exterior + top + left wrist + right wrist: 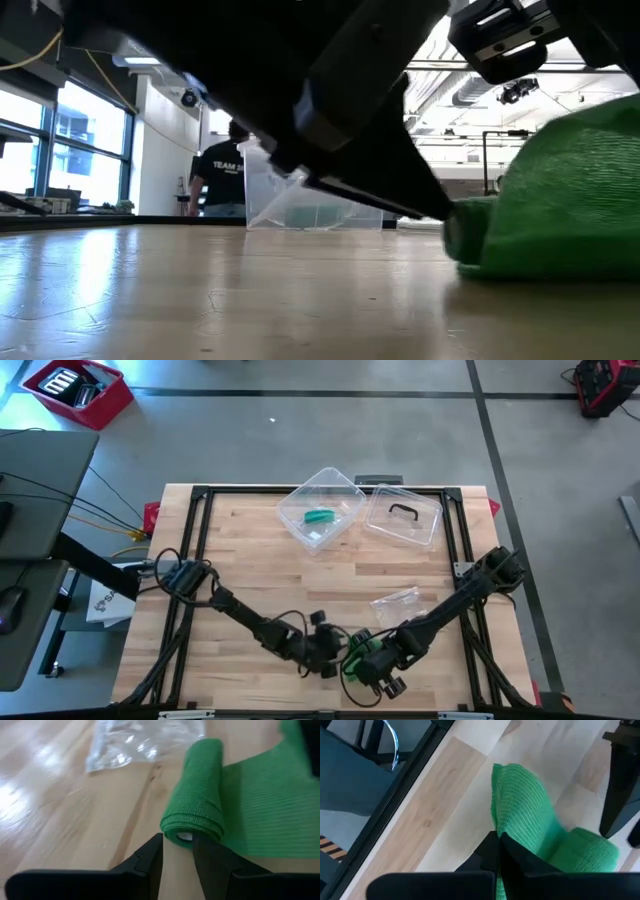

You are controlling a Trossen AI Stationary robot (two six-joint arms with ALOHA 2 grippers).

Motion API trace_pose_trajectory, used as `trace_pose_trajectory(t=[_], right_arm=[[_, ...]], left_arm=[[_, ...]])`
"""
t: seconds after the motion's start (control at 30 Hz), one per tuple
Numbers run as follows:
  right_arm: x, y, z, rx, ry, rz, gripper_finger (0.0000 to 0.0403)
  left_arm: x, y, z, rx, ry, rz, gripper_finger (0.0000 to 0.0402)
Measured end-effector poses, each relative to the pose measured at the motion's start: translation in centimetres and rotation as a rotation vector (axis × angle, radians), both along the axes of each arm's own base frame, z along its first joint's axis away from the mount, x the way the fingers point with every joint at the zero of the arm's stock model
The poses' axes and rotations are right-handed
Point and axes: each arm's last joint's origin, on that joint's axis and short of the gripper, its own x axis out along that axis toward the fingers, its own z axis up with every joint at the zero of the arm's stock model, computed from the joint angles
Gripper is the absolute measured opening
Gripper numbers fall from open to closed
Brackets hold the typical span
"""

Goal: Roll bandage
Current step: Roll the green bandage

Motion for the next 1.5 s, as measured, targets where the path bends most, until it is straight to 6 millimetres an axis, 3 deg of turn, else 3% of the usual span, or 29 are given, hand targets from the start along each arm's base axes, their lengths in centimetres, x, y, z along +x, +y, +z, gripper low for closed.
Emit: trace_pose_trajectory(t=[0.17, 0.47, 0.73, 0.9, 1.03, 1.13, 1.33, 1.5], right_arm=[[-0.3, 0.1, 0.2, 0.002, 0.005, -0.011, 0.0000], [-1.8, -1.0, 3.3, -0.021, -0.016, -0.182, 0.0000], [-3.0, -1.1, 3.3, -0.102, 0.021, -0.221, 0.0000], [-3.8, -1.4, 3.2, -0.256, -0.021, -0.275, 0.0000], [-4.1, -1.7, 3.6, -0.278, -0.030, -0.287, 0.0000], [-3.7, -2.5, 3.4, -0.295, -0.031, -0.290, 0.0000], [-3.6, -5.6, 1.0, -0.389, 0.027, -0.352, 0.0000], [-3.1, -7.4, 1.2, -0.408, 0.025, -0.375, 0.0000]], left_arm=[[0.4, 0.1, 0.1, -0.054, 0.014, -0.093, 0.0071], [-0.7, -1.4, 0.0, 0.010, 0.004, -0.047, 0.0040], [-1.3, -2.8, 0.4, 0.037, -0.065, -0.019, 0.0026], [-0.3, -1.3, 0.6, 0.034, -0.068, -0.032, 0.0026], [0.5, -0.3, 0.8, 0.026, -0.078, -0.055, 0.0026], [0.8, 0.1, 0.9, 0.032, -0.076, -0.080, 0.0025], [0.9, 0.3, 0.8, 0.031, -0.073, -0.082, 0.0025], [0.9, 0.3, 0.8, 0.035, -0.073, -0.079, 0.0025]])
